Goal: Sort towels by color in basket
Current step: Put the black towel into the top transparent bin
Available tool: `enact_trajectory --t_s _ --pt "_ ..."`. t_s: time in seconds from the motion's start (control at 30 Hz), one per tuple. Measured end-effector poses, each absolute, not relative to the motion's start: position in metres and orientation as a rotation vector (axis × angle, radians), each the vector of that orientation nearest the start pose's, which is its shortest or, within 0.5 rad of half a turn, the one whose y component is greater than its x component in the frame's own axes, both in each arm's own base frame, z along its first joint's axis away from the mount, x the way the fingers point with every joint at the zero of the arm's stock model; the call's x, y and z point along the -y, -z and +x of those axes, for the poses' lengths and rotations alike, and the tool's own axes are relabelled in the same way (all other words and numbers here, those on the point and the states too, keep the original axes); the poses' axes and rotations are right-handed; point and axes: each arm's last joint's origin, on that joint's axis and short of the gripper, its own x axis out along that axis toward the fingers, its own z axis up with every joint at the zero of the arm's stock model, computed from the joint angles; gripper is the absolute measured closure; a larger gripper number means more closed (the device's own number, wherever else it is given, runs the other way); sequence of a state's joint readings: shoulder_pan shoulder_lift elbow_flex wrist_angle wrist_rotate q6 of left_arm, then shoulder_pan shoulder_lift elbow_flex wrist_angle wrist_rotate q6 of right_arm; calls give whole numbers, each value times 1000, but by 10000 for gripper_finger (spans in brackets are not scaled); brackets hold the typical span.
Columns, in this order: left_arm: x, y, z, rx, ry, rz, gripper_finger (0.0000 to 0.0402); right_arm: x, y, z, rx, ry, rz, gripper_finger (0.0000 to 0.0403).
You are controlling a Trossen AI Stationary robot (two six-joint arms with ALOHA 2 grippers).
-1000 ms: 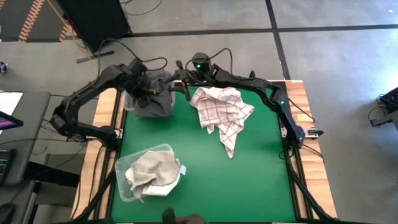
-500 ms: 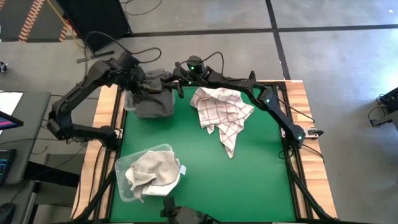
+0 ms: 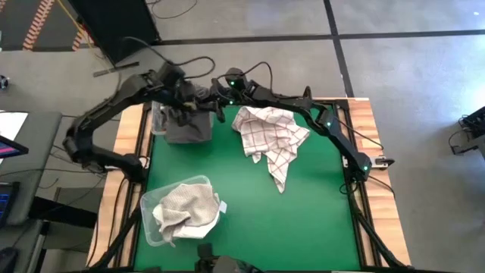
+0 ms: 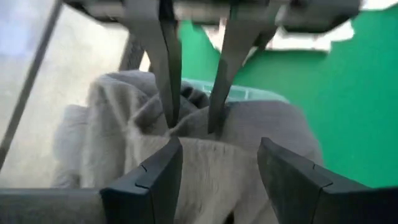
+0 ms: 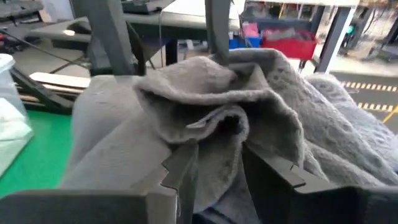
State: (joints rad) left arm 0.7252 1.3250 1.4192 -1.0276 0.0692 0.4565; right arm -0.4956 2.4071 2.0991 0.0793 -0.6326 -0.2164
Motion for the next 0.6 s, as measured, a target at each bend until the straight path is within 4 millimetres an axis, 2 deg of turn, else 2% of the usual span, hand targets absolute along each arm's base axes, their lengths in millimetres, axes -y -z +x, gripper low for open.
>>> enact_trajectory --t_s 0.3,0.6 --pt "-197 -330 213 -1140 -408 87 202 239 -279 467 -364 -200 -151 250" --pt "-222 -292 222 -1247 -361 -58 202 229 -303 433 -534 -250 -146 251"
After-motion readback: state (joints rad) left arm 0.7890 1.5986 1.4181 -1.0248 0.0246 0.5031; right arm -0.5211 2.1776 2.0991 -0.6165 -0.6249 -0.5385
